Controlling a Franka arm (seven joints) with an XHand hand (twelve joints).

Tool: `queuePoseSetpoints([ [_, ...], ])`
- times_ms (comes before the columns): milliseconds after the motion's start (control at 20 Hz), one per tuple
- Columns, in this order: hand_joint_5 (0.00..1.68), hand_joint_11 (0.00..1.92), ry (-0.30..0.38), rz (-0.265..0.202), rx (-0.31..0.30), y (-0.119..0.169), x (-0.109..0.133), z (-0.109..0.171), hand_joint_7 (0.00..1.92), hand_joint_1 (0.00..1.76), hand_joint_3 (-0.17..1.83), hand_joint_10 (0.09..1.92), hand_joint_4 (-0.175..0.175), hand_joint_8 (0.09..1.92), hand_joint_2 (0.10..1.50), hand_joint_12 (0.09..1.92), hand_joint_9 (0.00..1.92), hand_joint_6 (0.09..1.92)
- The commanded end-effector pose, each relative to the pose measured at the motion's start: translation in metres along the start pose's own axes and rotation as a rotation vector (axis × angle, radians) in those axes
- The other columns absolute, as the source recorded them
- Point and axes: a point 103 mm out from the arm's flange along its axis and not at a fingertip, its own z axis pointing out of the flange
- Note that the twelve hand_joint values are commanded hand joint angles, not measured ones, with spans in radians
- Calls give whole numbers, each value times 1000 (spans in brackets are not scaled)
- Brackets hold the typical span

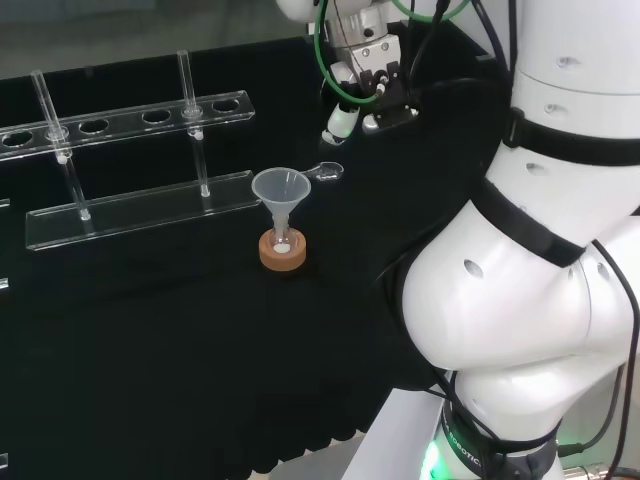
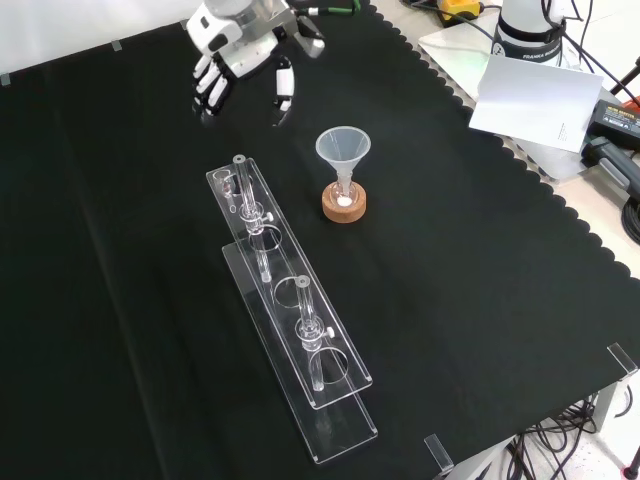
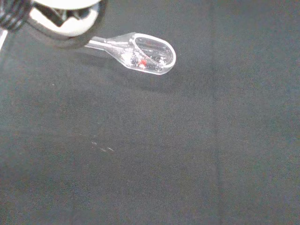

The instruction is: Remove the funnel from the round-bottom flask.

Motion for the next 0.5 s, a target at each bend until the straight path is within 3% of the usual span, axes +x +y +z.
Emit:
queuePoseSetpoints([
  [50, 476, 362, 2, 28, -35, -33, 7, -10, 228, 839, 482, 87, -12, 653, 610, 1302, 736, 87],
  [200, 480, 364, 12, 25, -41, -45, 9, -13, 230, 838, 482, 87, -12, 653, 611, 1303, 740, 87],
  [500, 420, 350, 32, 1, 3, -73, 25, -20, 178, 779, 476, 87, -5, 633, 606, 1322, 686, 87],
])
